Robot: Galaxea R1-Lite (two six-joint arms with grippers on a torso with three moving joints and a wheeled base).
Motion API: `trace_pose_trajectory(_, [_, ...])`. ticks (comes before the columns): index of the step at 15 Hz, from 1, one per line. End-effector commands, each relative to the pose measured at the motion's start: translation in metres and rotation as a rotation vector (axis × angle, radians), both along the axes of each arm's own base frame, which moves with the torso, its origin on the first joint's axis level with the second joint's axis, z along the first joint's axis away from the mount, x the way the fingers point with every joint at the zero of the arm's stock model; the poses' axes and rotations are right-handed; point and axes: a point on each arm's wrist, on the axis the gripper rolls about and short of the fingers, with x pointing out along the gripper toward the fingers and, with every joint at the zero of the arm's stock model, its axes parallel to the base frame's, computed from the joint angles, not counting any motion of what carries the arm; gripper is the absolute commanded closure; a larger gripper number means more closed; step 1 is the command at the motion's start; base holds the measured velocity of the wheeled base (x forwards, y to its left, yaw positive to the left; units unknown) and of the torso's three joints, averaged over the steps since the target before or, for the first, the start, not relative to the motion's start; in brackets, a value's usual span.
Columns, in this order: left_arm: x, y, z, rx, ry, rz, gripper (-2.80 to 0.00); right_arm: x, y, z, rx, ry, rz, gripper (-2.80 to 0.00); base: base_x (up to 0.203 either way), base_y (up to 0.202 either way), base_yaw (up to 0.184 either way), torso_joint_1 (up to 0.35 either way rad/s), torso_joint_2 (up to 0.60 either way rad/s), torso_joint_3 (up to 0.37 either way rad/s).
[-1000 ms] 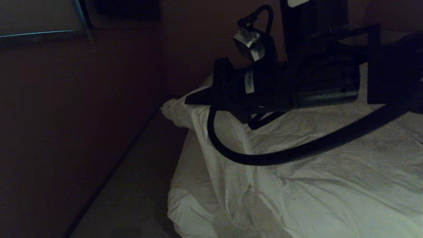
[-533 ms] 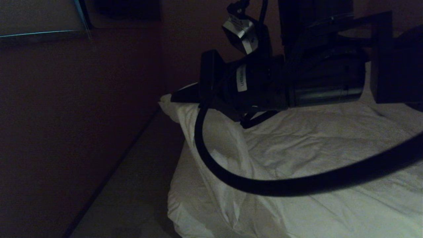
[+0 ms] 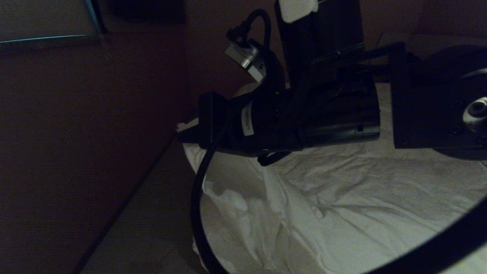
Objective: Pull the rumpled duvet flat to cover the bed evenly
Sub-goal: Flatten the corners of the folded blanket
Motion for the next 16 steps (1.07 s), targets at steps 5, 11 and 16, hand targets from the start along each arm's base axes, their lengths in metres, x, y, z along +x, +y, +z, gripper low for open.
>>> trace_pose_trajectory(5, [0.0,0.0,0.0,0.0,0.0,0.0,0.0,0.021,-0.006,-0.024,-0.076,0.024,-0.077,0.0,0.0,0.0,0.0,0.0,0.0,0.0])
trace_pose_trajectory(11, [0.0,0.0,0.0,0.0,0.0,0.0,0.0,0.094,-0.042,-0.069,-0.168,0.115,-0.279,0.0,0.0,0.0,0.0,0.0,0.0,0.0])
trace_pose_trajectory(16, [0.0,0.0,0.0,0.0,0.0,0.0,0.0,0.153,-0.072,-0.123,-0.241,0.208,-0.421,0.0,0.0,0.0,0.0,0.0,0.0,0.0])
